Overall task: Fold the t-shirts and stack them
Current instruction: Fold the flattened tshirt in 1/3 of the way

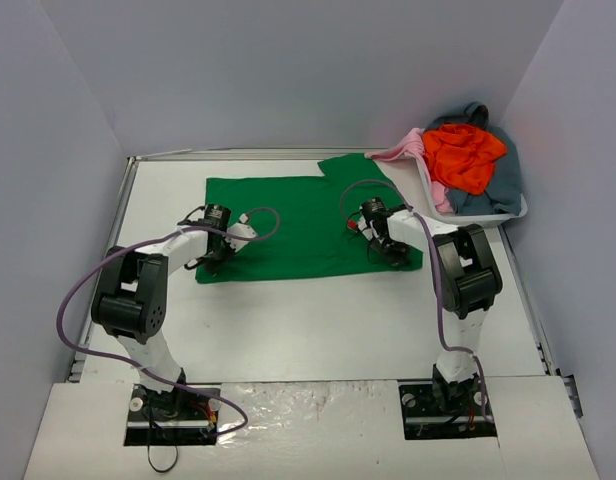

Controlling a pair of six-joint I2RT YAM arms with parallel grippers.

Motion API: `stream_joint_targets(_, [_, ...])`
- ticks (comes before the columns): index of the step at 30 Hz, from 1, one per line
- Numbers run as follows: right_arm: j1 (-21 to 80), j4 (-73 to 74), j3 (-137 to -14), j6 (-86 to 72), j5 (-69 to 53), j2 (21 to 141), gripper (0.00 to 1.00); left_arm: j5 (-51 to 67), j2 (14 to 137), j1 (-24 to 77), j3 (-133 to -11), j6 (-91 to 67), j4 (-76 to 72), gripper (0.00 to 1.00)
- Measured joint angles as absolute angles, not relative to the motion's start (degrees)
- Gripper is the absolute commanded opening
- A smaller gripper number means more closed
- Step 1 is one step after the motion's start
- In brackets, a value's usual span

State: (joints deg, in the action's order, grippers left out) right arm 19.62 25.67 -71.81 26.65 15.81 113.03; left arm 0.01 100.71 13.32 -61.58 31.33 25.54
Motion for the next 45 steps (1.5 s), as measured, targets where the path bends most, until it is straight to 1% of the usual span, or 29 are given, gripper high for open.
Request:
stream_joint_targets(21, [23.9, 29.8, -64.9, 26.8, 18.7, 109.4, 0.0, 0.3, 100.4, 14.9, -62.0, 32.6, 38.5, 0.03])
stream_joint_targets(30, [26.8, 33.8, -61.8, 26.5, 20.0, 108.5, 0.0, 0.3, 100.0, 16.3, -61.2, 32.6, 40.8, 0.02])
stream_joint_targets(45, [29.2, 40.2, -59.3, 25.0, 18.7, 108.2, 0.0, 1.5, 97.2, 18.3, -57.4, 32.4, 44.6, 0.02])
